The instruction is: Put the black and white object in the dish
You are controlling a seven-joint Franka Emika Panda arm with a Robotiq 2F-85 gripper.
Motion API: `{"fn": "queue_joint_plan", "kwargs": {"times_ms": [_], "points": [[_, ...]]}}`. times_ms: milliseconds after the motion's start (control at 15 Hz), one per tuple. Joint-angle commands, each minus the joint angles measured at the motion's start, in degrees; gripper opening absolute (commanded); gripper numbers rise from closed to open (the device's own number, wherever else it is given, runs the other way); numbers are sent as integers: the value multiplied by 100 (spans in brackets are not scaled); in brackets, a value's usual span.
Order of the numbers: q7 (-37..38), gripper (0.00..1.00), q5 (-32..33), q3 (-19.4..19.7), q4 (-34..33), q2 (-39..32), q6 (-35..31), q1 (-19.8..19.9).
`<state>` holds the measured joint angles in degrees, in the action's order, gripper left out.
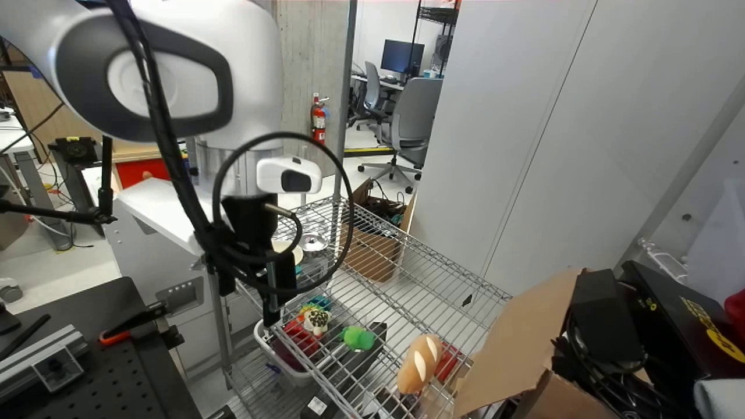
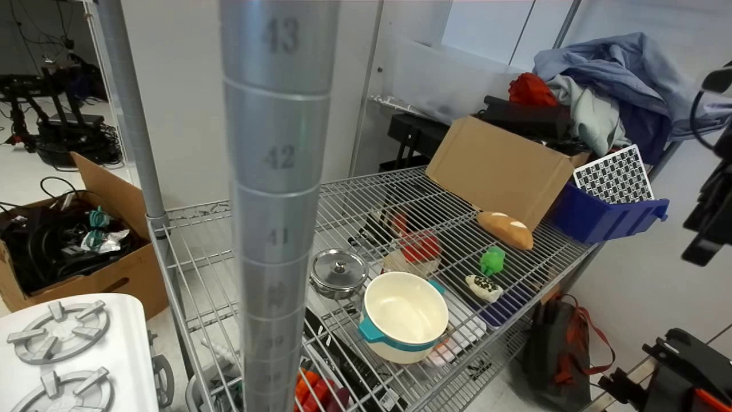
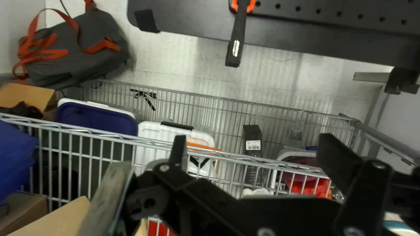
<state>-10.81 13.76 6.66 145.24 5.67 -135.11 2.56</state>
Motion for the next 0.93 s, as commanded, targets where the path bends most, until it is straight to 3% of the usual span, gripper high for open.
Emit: {"fn": "queue_joint_plan", "kwargs": {"times_ms": [0,333,867], "points": [[351,100,-400,-258,-409,-1138,-860,-98],[850,100,-438,-437,-1344,-2497,-1599,-203],[1169,100,-544,-363,-3311,-4340,-1447,-247]]}}
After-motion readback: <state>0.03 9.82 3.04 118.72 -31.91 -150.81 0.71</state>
